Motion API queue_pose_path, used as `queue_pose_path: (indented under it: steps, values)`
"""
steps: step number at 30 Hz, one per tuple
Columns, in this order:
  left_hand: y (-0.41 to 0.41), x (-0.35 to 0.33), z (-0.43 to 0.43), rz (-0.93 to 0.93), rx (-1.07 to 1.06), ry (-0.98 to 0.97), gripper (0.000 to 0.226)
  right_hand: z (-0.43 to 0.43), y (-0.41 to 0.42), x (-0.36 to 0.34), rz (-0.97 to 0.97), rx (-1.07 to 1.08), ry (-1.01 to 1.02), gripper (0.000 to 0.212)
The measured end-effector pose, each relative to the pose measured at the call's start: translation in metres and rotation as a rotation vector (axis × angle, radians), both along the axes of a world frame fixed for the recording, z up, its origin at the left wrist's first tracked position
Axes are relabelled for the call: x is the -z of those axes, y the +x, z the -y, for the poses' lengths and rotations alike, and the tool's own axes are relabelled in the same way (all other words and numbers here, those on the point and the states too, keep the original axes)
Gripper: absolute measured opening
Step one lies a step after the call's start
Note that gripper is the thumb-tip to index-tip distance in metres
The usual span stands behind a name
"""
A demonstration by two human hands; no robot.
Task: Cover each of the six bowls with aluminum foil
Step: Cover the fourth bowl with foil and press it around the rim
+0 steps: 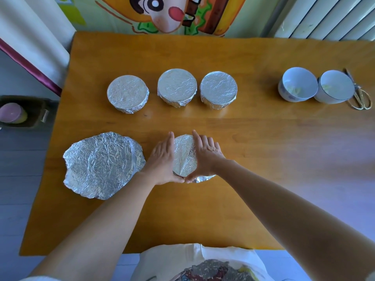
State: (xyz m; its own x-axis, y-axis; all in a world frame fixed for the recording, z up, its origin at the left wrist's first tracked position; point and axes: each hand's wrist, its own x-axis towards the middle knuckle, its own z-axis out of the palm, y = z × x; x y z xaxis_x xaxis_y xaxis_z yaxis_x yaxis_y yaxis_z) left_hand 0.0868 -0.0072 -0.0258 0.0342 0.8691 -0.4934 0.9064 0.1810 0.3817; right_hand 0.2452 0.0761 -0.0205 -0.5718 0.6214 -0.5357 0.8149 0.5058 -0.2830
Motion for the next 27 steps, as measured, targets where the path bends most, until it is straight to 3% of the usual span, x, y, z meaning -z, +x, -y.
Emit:
queue_pose_path:
  steps: [9,15,21,27]
  values:
    - [-0.019,0.002,0.026,0.137,-0.199,-0.002,0.161,-0.001,0.017,-0.008,-0.146,0.022,-0.014,0.164]
    - [-0.009,0.001,0.025,0.211,-0.147,0.090,0.151,0.011,0.027,0.001,-0.129,-0.028,-0.029,0.161]
    - [0.007,0.002,0.009,0.035,0.080,0.249,0.139,0.009,0.031,0.003,-0.208,-0.012,-0.018,0.149]
    - [0.019,0.015,-0.010,-0.163,0.206,0.169,0.145,0.006,0.036,0.002,-0.261,0.021,-0.101,0.139]
